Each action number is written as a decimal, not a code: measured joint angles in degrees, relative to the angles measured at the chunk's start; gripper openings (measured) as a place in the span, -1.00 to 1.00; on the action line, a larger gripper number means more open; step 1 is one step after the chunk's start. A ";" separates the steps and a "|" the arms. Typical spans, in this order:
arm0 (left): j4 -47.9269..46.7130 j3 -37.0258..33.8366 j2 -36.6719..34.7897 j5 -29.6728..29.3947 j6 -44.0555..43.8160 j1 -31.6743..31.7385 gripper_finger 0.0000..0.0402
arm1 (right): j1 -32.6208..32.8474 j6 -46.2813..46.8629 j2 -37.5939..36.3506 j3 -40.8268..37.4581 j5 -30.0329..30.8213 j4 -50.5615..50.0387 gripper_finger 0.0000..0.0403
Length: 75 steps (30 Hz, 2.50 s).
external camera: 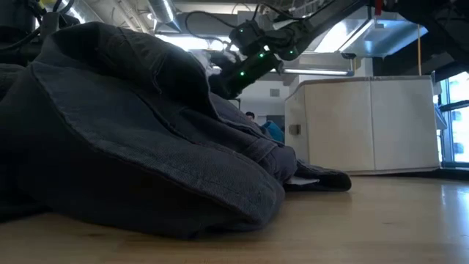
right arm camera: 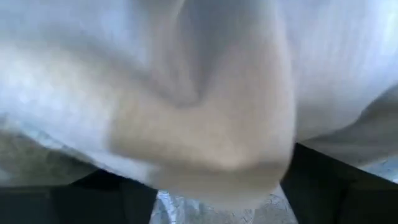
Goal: Sort clothes
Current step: Put the patterned white dress into the left laundry bin
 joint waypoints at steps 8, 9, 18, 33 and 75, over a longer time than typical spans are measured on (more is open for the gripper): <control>-0.01 0.00 0.01 0.01 0.42 0.00 -0.98 | -0.07 -0.22 0.01 0.59 -0.76 0.15 -0.71; 0.00 0.00 0.01 0.01 0.42 0.01 -0.98 | -0.07 -0.29 -0.12 1.15 -0.76 -0.16 -0.85; 0.26 0.00 0.02 -0.02 0.01 0.00 -0.98 | 0.78 -1.56 -1.01 12.87 0.27 -0.41 -0.94; 0.74 0.00 0.02 0.01 -0.38 -0.01 -0.98 | 3.33 0.06 17.51 33.62 -6.58 19.55 -0.89; -0.98 0.00 0.02 0.02 -1.57 -0.01 -0.98 | 4.00 0.80 3.01 7.27 20.58 -13.43 0.51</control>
